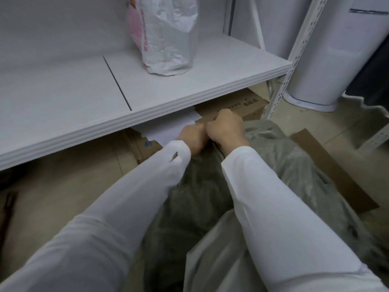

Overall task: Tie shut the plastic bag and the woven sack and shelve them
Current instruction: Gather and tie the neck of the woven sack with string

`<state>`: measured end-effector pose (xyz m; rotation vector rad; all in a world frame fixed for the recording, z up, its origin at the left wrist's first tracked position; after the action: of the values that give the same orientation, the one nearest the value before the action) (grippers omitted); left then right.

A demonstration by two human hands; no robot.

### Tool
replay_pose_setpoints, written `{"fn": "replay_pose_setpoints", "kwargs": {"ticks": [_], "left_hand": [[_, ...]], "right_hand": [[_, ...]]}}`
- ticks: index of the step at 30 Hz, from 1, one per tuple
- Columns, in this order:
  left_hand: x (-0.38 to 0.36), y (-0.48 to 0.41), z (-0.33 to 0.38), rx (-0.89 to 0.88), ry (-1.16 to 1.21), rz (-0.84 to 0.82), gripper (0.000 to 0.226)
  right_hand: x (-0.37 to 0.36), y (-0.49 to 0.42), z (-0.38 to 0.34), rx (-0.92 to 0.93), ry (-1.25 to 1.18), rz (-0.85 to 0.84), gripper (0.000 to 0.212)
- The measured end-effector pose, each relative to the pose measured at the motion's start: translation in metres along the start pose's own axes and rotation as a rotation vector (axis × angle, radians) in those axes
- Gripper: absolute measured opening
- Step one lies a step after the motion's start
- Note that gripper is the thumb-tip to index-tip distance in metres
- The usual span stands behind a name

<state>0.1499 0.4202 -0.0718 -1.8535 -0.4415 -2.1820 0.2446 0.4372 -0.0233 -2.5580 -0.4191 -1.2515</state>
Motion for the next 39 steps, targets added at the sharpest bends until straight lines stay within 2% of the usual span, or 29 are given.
{"fn": "replay_pose_setpoints", "kwargs": {"ticks": [2, 3, 5, 6, 7, 8, 10, 11, 13, 17, 20, 23, 27, 29, 33, 39], "left_hand": [[0.02, 0.0, -0.025, -0.069, 0.004, 0.105, 0.025], [0.032, -0.002, -0.048, -0.05, 0.029, 0.16, 0.021], [0.051, -0.003, -0.097, 0.052, 0.119, 0.22, 0.019], [0.061, -0.001, -0.114, 0.089, 0.163, 0.25, 0.021], [0.07, 0.004, -0.129, 0.13, 0.203, 0.274, 0.022], [0.08, 0.012, -0.143, 0.16, 0.236, 0.293, 0.023], [0.101, 0.025, -0.171, 0.214, 0.326, 0.353, 0.023], [0.112, 0.032, -0.184, 0.236, 0.364, 0.395, 0.022], [0.133, 0.049, -0.211, 0.281, 0.412, 0.467, 0.021], [0.162, 0.107, -0.264, 0.348, 0.468, 0.585, 0.023], [0.168, 0.155, -0.288, 0.348, 0.461, 0.601, 0.024], [0.177, 0.19, -0.288, 0.285, 0.41, 0.623, 0.029], [0.2, 0.228, -0.308, 0.296, 0.39, 0.742, 0.023], [0.211, 0.246, -0.328, 0.331, 0.38, 0.791, 0.024], [0.226, 0.285, -0.363, 0.404, 0.31, 0.913, 0.015], [0.243, 0.344, -0.399, 0.493, 0.401, 1.025, 0.014]], "right_hand": [[-0.006, -0.001, -0.006, 0.04, 0.043, -0.042, 0.017], [-0.01, -0.001, -0.007, 0.035, 0.084, -0.081, 0.03], [-0.022, 0.005, -0.006, -0.036, 0.199, -0.228, 0.081], [-0.028, 0.01, -0.006, -0.07, 0.254, -0.315, 0.1], [-0.033, 0.015, -0.008, -0.075, 0.302, -0.383, 0.104], [-0.037, 0.018, -0.013, -0.055, 0.326, -0.421, 0.093], [-0.043, 0.017, -0.034, 0.056, 0.302, -0.412, 0.051], [-0.046, 0.017, -0.05, 0.133, 0.289, -0.391, 0.038], [-0.053, 0.018, -0.087, 0.293, 0.257, -0.364, 0.026], [-0.064, 0.033, -0.161, 0.54, 0.107, -0.31, 0.023], [-0.06, 0.055, -0.214, 0.669, -0.002, -0.229, 0.016], [-0.054, 0.081, -0.255, 0.74, -0.112, -0.162, 0.015], [-0.053, 0.11, -0.292, 0.802, -0.28, -0.125, 0.012], [-0.056, 0.125, -0.311, 0.863, -0.359, -0.136, 0.008], [-0.066, 0.155, -0.346, 0.932, -0.542, -0.224, 0.032], [-0.093, 0.179, -0.381, 0.977, -0.69, -0.292, 0.013]]}}
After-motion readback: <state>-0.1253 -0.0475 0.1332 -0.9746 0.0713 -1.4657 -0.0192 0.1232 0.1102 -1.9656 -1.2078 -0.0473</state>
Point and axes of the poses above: each hand's wrist, its own y-axis away from the middle knuckle, its own x-axis out of the back of the hand, z = x × y, the point moved 8 cm from there along -y, towards the middle knuckle, and after that the axes turned 12 degrees about x, right-handed, at the moved point
